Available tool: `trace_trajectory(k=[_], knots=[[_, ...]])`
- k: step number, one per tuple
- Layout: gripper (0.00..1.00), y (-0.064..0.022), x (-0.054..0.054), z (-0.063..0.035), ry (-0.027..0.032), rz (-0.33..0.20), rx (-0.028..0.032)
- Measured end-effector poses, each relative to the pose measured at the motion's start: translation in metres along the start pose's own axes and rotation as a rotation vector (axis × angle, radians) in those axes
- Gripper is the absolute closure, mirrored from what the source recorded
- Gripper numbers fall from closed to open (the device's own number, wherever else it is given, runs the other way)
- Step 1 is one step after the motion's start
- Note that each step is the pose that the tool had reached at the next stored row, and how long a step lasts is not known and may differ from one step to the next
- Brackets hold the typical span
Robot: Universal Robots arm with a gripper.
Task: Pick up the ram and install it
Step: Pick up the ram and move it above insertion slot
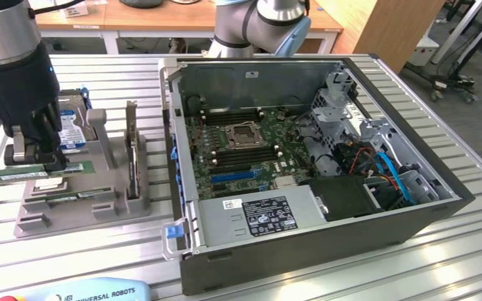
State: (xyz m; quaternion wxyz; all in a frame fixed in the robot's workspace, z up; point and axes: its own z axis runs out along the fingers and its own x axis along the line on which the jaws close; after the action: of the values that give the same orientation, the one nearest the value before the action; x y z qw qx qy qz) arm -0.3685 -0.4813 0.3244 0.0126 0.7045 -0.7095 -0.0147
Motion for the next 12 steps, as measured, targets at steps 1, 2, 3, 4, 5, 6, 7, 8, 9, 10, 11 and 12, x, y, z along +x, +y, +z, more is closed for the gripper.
trace_trajectory(k=[1, 2, 3, 4, 5, 6, 7, 8, 9, 10, 11, 12], knots=[[0.89, 0.0001, 0.000, -0.0021, 0.0001, 0.000, -0.0001], [0.89, 0.0001, 0.000, -0.0039, 0.0000, 0.000, -0.0001], [0.89, 0.0002, 0.000, -0.0058, 0.0000, 0.000, 0.0000], [0.89, 0.0003, 0.000, -0.0075, 0.0000, 0.000, 0.0000], [0.89, 0.0003, 0.000, -0.0090, 0.0001, 0.000, -0.0001], [0.89, 0.0004, 0.000, -0.0103, 0.0001, 0.000, -0.0001], [0.89, 0.0005, 0.000, -0.0115, 0.0000, 0.000, 0.0000], [0.89, 0.0005, 0.000, -0.0128, 0.0000, 0.000, 0.0000], [0.89, 0.0006, 0.000, -0.0143, 0.0000, 0.000, 0.0000], [0.89, 0.0006, 0.000, -0.0157, 0.0001, 0.000, -0.0001], [0.89, 0.0007, 0.000, -0.0171, 0.0001, 0.000, 0.0000], [0.89, 0.0007, 0.000, -0.0185, 0.0001, 0.000, 0.0000]])
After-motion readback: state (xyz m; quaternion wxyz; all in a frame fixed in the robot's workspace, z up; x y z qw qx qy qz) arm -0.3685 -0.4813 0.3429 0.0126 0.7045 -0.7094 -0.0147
